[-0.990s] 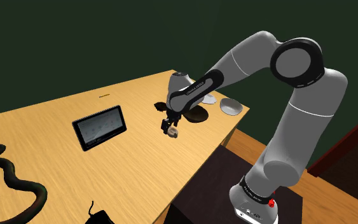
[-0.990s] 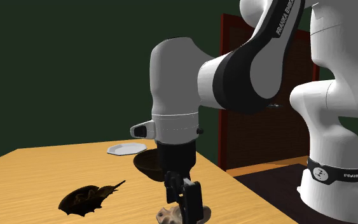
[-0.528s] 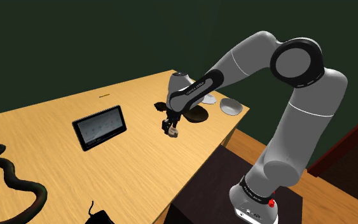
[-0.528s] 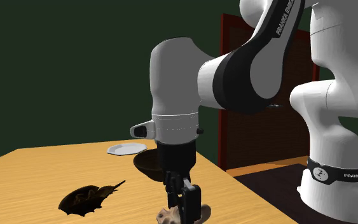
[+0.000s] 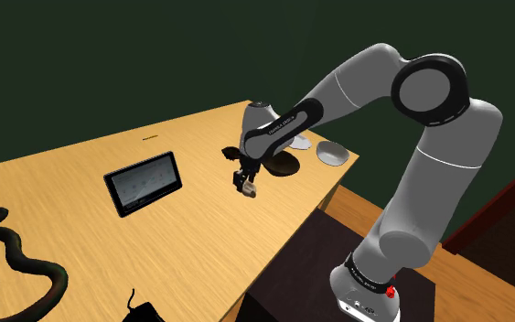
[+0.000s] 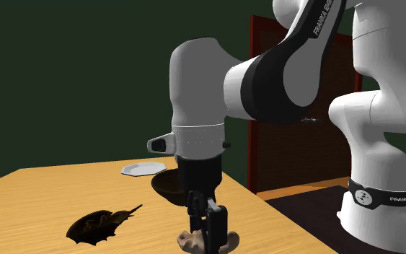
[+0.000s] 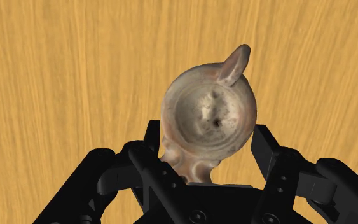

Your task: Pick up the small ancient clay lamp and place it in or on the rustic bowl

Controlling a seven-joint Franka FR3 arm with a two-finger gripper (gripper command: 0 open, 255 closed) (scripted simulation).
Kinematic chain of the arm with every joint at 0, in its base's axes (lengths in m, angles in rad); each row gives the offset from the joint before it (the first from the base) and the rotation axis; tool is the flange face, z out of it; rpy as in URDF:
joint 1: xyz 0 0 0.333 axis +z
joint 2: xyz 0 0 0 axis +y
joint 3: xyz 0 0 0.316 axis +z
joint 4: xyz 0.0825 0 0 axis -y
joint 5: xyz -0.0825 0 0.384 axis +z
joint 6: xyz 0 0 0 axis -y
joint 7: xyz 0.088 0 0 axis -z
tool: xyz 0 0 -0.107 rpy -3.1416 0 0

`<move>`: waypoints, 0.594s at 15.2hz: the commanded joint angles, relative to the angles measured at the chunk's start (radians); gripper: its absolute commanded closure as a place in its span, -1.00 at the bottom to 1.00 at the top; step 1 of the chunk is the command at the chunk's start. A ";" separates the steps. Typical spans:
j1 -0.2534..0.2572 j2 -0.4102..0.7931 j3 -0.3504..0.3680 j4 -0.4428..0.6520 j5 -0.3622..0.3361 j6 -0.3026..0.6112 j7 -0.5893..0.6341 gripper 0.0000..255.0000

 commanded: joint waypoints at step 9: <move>0.000 -0.106 0.001 0.022 0.003 -0.128 -0.003 1.00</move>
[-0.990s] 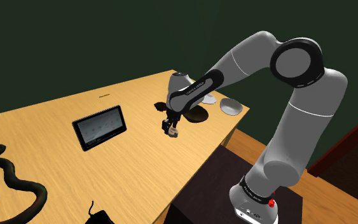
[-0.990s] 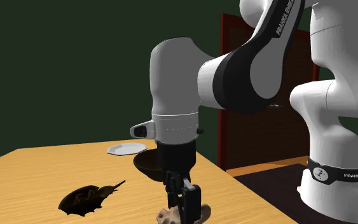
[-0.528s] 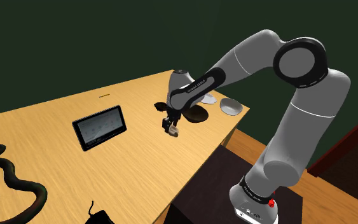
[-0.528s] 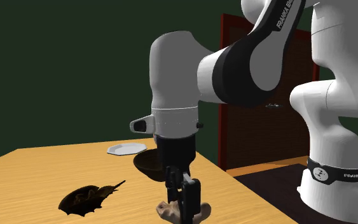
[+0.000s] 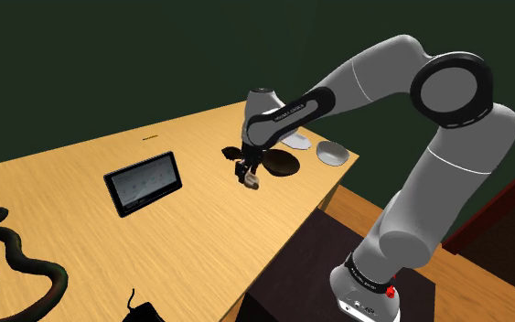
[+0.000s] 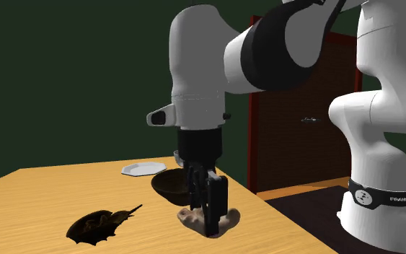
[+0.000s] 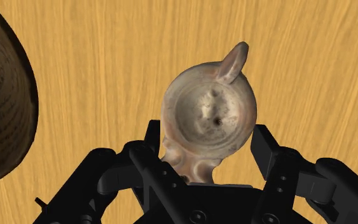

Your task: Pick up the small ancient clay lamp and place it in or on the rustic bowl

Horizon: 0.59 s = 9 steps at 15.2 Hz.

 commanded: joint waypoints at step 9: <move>0.001 -0.092 0.001 0.045 0.002 -0.137 -0.002 1.00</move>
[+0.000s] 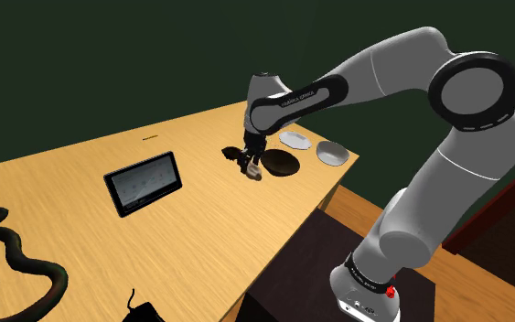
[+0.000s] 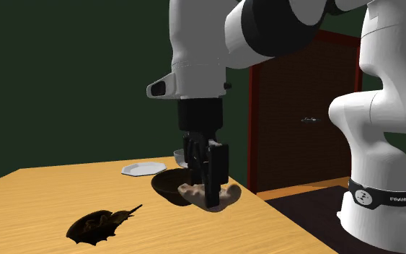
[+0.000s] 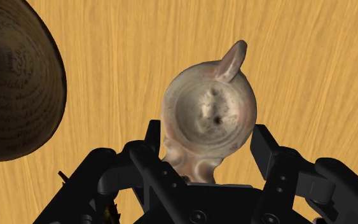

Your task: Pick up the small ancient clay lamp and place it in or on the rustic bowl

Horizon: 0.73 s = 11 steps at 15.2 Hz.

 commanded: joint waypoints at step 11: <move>-0.024 -0.068 -0.027 0.065 -0.004 -0.132 -0.051 1.00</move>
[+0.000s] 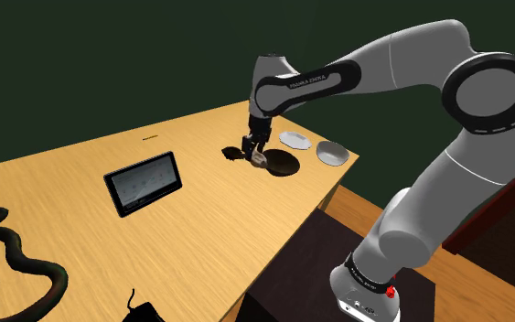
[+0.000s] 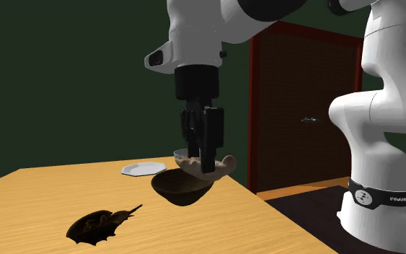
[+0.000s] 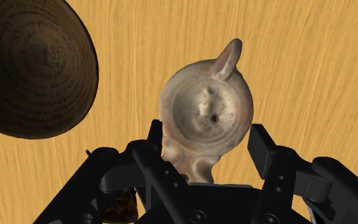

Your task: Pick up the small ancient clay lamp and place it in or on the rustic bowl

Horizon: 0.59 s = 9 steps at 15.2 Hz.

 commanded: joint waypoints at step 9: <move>-0.119 0.040 -0.135 0.061 -0.017 -0.015 -0.245 1.00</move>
